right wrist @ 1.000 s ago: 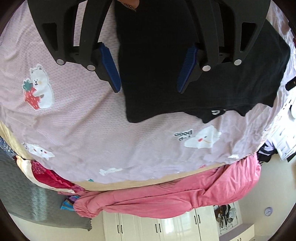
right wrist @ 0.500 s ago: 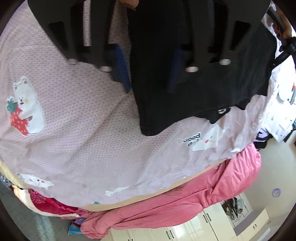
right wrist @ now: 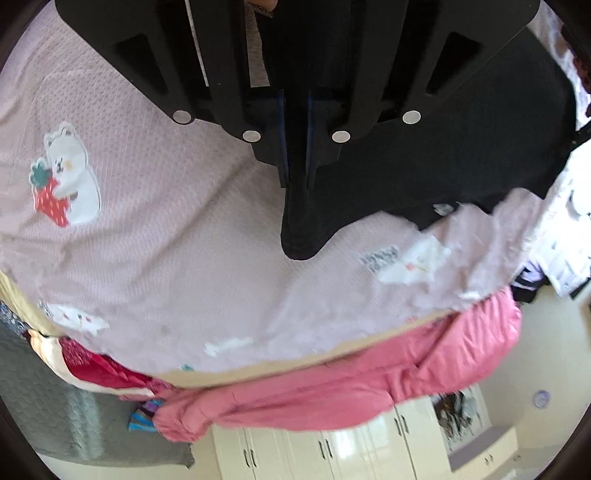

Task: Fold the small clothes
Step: 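Lay the lifted edge over the romper and open both grippers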

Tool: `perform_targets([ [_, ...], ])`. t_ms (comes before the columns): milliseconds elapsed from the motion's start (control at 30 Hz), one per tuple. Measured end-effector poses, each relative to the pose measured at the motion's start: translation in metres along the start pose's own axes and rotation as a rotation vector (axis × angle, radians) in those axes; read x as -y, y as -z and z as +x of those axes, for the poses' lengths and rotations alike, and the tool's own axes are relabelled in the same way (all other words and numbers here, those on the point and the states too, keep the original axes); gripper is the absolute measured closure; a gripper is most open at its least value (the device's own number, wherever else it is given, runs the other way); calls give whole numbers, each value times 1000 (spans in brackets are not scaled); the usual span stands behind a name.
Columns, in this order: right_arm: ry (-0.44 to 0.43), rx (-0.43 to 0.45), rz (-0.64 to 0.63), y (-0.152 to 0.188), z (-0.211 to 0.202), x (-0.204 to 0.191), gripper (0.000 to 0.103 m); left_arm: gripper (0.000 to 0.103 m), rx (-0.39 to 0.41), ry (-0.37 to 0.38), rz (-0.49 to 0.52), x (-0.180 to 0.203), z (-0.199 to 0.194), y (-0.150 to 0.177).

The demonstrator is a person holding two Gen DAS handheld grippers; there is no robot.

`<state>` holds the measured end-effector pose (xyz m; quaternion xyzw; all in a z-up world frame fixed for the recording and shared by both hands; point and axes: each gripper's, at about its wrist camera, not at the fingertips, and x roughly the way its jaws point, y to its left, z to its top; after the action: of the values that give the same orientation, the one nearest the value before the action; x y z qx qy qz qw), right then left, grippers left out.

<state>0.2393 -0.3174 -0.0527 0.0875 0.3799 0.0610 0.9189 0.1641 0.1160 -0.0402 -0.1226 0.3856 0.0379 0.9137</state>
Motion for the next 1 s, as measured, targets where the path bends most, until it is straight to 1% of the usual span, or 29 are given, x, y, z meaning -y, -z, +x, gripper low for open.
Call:
perform_targets([
  [67, 19, -20, -8, 4, 7, -1, 96, 98, -18, -8, -31, -6, 6, 3],
  [167, 40, -22, -24, 4, 10, -5, 94, 97, -30, -12, -45, -8, 10, 6],
  [200, 52, -22, -28, 4, 9, -6, 93, 96, -30, -20, -41, -7, 10, 6],
  [300, 85, -29, -26, 6, 9, -7, 84, 92, -32, -34, -33, -4, 9, 7],
  [333, 89, -27, -18, 7, 7, -7, 80, 89, -34, -36, -32, -4, 8, 6],
  [367, 91, -23, -9, 8, 4, -7, 75, 83, -35, -38, -31, -3, 6, 6],
  [400, 91, -15, -1, 10, -1, -6, 72, 79, -32, -40, -32, -2, 3, 6],
  [433, 91, -5, 0, 11, -6, -7, 68, 71, -27, -43, -29, -1, -1, 6],
  [467, 90, 7, 0, 13, -12, -8, 66, 66, -13, -47, -21, 1, -6, 5],
  [500, 83, 15, 0, 15, -18, -9, 66, 63, -1, -49, -11, 3, -12, 4],
  [567, 64, 30, -4, 18, -29, -13, 65, 49, 22, -47, -1, 6, -21, 5],
  [600, 48, 35, -13, 21, -37, -17, 64, 47, 35, -39, 1, 8, -28, 6],
  [700, -10, 43, -58, 28, -54, -33, 57, 43, 39, -14, 40, 19, -39, 13],
  [800, -54, 20, -143, 34, -63, -55, 56, 41, 29, -1, 88, 31, -45, 22],
  [867, -70, 17, -193, 38, -67, -69, 53, 38, 18, 2, 107, 37, -45, 25],
  [933, -85, 9, -225, 42, -69, -80, 51, 38, -7, -4, 122, 42, -41, 30],
  [1000, -91, -32, -234, 46, -64, -85, 49, 37, -42, -16, 130, 44, -35, 34],
])
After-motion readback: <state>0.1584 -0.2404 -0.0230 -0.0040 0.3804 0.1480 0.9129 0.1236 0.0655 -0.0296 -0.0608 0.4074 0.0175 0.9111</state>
